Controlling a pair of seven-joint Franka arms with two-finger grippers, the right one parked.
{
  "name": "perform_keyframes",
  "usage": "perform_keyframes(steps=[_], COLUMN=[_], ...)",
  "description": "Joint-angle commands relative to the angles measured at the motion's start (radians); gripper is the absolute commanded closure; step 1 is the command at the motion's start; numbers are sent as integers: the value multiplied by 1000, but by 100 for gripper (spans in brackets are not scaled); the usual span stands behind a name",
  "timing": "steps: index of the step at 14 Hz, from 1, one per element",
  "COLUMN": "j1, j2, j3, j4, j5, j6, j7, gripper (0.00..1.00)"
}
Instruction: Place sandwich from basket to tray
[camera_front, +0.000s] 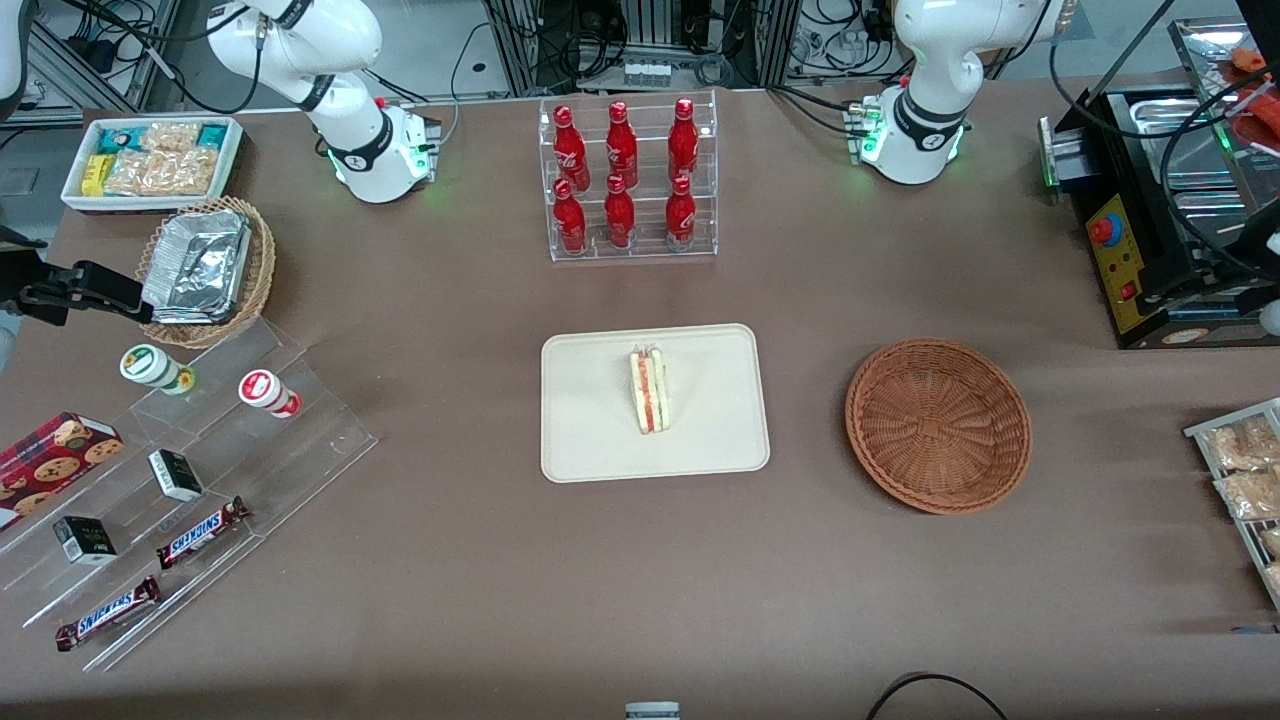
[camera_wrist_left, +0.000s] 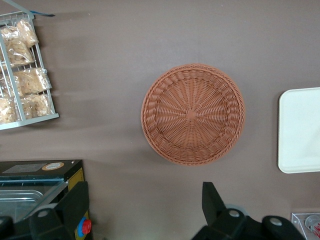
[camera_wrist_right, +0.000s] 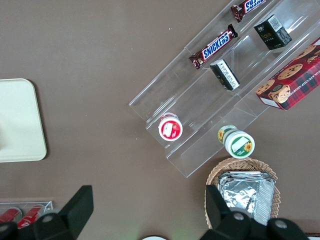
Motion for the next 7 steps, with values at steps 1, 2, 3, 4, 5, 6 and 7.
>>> perform_keyframes(steps=[1,2,3,4,5,6,7], j1=[5,1,-1,-2,-2,-11,-25], j2=[-69,-76,-75,-80,-75,-55,-38], j3=[-16,-13,-14,-13,-14,-19,-19], j4=[-61,-67,-67,-72,-69,-52,-31], j5=[-9,-9,-11,-11,-11,-3,0], j6=[-9,-13,-23,-32,-27,-24,-26], j7=[3,5,-1,-14,-17,-18,-21], gripper=[0,0,0,0,0,0,0])
